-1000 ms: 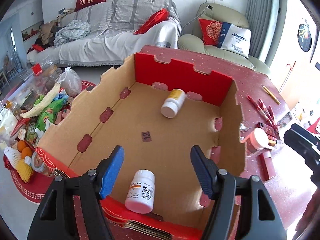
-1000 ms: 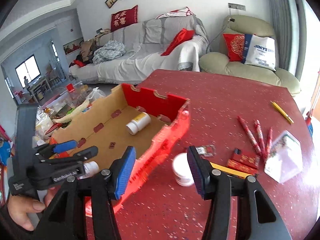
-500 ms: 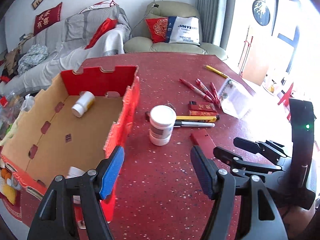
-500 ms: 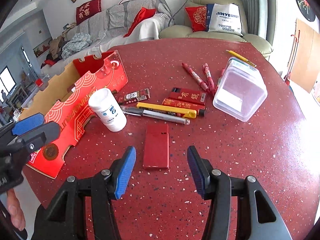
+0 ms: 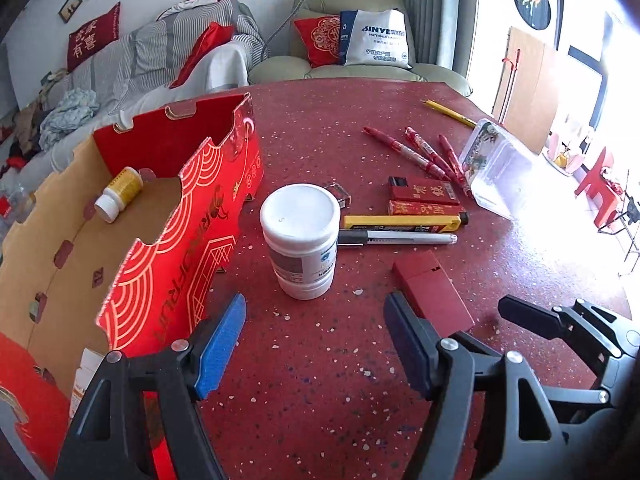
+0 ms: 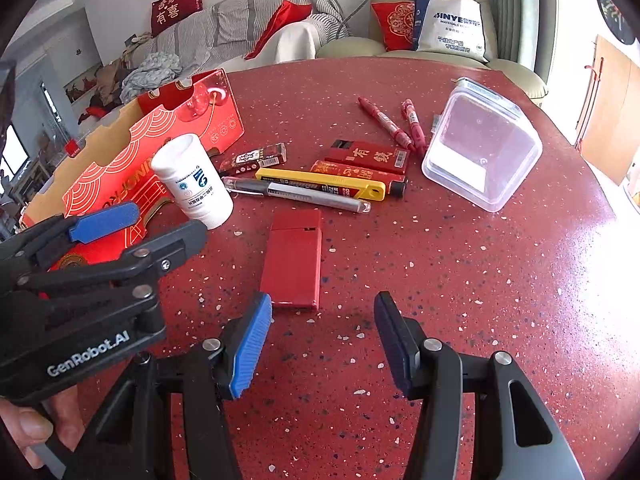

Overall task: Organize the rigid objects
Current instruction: 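Move both tools back over the table toward the large white tub and red card case, then grasp the red card case with the right tool while the left tool grasps the large white tub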

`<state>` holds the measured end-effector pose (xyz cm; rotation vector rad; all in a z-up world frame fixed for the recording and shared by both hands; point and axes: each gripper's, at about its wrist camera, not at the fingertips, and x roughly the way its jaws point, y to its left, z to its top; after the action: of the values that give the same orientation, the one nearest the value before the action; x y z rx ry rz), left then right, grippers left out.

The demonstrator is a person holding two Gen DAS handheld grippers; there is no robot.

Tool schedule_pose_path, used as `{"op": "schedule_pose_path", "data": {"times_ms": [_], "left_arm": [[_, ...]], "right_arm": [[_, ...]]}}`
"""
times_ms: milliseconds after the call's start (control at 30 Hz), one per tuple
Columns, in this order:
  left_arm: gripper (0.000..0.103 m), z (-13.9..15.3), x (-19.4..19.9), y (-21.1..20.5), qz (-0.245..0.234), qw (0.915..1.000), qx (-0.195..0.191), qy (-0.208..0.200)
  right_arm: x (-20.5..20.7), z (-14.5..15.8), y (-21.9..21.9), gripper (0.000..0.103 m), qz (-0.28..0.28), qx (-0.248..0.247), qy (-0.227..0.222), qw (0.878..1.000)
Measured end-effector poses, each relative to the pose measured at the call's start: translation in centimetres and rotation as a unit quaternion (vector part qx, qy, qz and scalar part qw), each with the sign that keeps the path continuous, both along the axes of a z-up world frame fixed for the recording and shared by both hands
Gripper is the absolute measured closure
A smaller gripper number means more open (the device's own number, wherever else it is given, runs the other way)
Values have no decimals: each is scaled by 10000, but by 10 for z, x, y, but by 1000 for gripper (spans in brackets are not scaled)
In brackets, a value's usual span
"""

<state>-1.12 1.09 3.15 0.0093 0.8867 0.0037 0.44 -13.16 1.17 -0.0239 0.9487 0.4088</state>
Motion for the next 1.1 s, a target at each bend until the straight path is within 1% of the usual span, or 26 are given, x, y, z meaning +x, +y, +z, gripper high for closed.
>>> {"op": "schedule_pose_path", "data": {"times_ms": [33,200,367,500,633,700,767,900,933,967,1033,1100], "left_arm": [[28,-3,3,0,-5,10000,-12,0],[28,-13,15,-4,-79,9998,188,43],[28,-16,25,-5,-104,9997,201,56],[28,-19,34,-4,-128,9999,81,36],[28,-20,45,-4,-69,9999,59,60],[28,-19,47,-4,-46,10000,36,28],[28,-19,48,-5,-44,9999,106,42],[28,-21,51,-4,-56,9999,106,75],[28,-23,52,-4,-38,9999,98,100],[28,-25,54,-3,-17,9998,119,139],[28,-29,55,2,43,9997,-21,228],[28,-30,54,3,45,9998,-30,185]], "right_arm": [[1,0,2,48,23,3,-6,10000],[8,-3,13,48,93,5,-18,10000],[11,-4,24,48,163,-93,-112,9998],[18,-6,31,48,180,-234,-197,9994],[26,-6,36,48,180,-379,-245,9988],[28,-6,36,48,148,-465,-261,9985],[29,-7,32,48,133,-550,-279,9980],[35,-6,14,48,-168,-616,-259,9976],[36,-6,12,49,-189,-611,-257,9976],[37,-6,10,52,-178,-630,-273,9975],[38,-6,10,53,-92,-660,-297,9973],[39,-6,9,58,-45,-661,-311,9973]]}}
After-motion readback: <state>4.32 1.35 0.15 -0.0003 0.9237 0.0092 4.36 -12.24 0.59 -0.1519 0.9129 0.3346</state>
